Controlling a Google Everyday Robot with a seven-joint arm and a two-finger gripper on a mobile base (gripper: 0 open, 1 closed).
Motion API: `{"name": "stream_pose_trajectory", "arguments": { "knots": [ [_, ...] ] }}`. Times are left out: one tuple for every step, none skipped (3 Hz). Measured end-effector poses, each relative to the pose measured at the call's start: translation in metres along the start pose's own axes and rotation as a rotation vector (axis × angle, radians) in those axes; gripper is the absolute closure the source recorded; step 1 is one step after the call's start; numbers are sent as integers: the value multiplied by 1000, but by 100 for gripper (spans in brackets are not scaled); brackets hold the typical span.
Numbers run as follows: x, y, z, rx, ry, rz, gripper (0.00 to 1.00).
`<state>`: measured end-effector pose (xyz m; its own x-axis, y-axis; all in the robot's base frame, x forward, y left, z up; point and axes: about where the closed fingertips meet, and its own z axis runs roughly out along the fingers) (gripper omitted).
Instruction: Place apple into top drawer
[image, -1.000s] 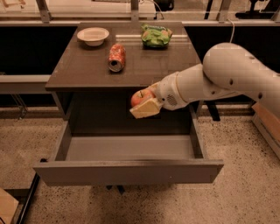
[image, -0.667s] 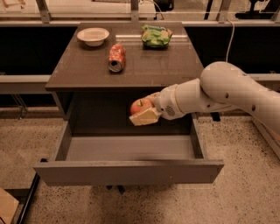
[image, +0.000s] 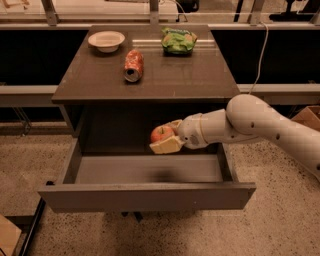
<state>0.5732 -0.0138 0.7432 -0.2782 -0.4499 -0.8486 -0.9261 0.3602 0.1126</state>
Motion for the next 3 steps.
{"name": "stream_pose_trajectory", "arguments": {
  "knots": [
    [23,-11,20,-38,-27,11,100],
    [43,-14,41,-79,-24,20,100],
    [58,-11,57,-108,-6,36,81]
  ]
}}
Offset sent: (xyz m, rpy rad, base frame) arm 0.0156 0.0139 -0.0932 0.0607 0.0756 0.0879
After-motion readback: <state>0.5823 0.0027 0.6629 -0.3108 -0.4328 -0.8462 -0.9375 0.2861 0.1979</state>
